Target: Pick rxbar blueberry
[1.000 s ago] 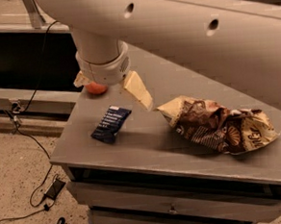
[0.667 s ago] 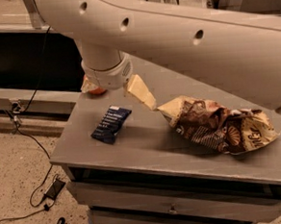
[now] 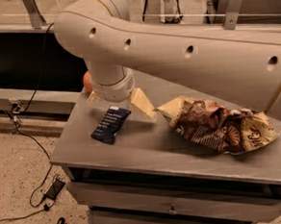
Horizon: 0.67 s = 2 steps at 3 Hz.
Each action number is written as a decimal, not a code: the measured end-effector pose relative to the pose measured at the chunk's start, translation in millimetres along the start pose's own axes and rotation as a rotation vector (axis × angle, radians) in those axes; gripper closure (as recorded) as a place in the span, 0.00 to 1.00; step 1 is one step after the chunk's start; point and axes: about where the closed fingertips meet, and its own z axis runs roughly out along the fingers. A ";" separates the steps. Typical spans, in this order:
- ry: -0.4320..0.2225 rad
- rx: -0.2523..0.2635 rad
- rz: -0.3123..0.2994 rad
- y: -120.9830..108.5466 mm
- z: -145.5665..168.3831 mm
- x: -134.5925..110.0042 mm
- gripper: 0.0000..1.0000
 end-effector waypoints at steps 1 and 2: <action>-0.022 -0.009 -0.011 0.0 12.9 -5.4 0.18; -0.031 -0.021 -0.024 -1.5 15.9 -10.7 0.41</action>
Offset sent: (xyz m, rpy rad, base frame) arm -0.0133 0.0120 -0.0294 -0.0317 0.0745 0.0439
